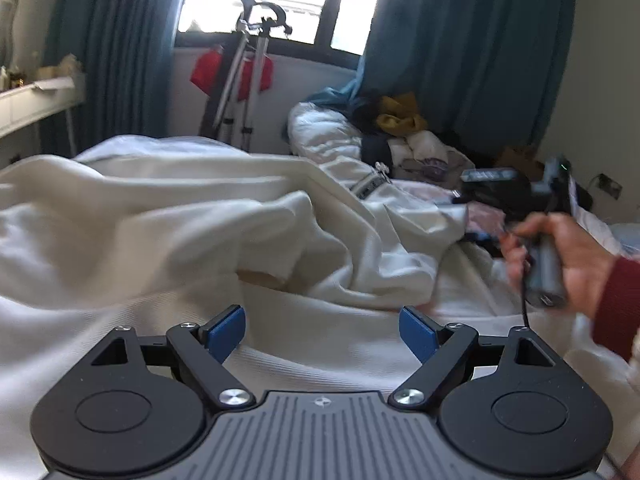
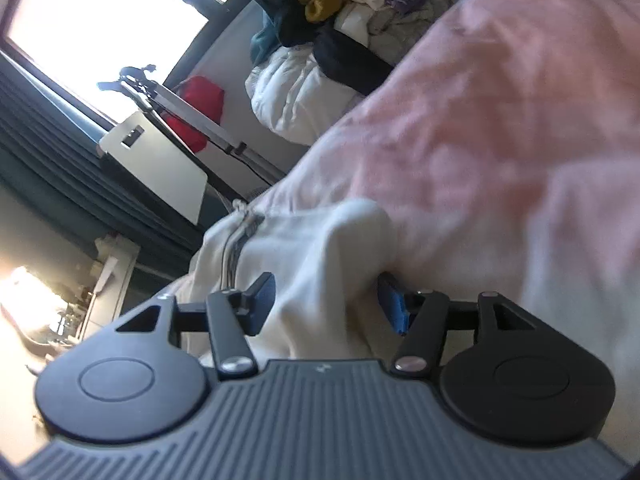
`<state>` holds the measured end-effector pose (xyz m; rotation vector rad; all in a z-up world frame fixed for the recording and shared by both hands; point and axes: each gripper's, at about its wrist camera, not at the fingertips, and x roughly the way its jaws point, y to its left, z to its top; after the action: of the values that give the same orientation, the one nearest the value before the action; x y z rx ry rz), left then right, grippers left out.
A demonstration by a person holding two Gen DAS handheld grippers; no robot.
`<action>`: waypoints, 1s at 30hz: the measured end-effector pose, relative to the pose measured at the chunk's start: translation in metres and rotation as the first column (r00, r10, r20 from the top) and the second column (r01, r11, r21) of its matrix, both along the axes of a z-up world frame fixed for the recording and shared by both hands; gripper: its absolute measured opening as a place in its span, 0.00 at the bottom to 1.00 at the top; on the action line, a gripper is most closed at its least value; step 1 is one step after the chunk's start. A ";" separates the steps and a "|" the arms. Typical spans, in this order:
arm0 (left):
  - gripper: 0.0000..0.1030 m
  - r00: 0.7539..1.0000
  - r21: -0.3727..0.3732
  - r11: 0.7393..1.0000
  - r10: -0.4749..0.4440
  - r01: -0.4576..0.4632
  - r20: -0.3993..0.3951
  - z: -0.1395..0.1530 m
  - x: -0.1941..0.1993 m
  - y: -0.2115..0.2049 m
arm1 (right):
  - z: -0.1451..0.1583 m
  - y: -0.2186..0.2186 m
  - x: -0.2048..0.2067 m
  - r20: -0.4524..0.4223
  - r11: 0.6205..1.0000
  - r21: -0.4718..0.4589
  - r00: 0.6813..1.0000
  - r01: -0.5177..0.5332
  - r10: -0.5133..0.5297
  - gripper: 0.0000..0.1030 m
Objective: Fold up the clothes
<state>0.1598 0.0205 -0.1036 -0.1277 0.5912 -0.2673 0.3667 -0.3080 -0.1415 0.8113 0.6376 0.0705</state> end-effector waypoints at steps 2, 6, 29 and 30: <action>0.83 1.000 -0.020 1.000 -0.008 0.008 -0.013 -0.007 0.006 0.002 | 0.006 0.004 0.003 0.049 0.998 -0.049 0.998 0.033 -0.030 0.22; 0.83 1.000 -0.074 0.997 -0.005 0.004 -0.012 -0.009 0.010 0.009 | 0.038 0.005 0.001 0.135 0.989 -0.136 0.990 0.055 -0.036 0.10; 0.84 0.998 -0.191 0.981 0.034 -0.042 -0.047 -0.004 0.011 0.028 | 0.042 -0.191 -0.119 -0.165 0.821 -0.298 0.821 0.487 -0.547 0.09; 0.84 0.998 -0.196 0.980 0.036 -0.045 -0.052 -0.004 0.011 0.029 | 0.051 -0.189 -0.117 -0.137 0.821 -0.303 0.831 0.484 -0.540 0.09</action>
<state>0.1712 0.0499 -0.1075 -0.3381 0.6087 -0.2836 0.2501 -0.4969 -0.0900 0.7197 0.5969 -0.5987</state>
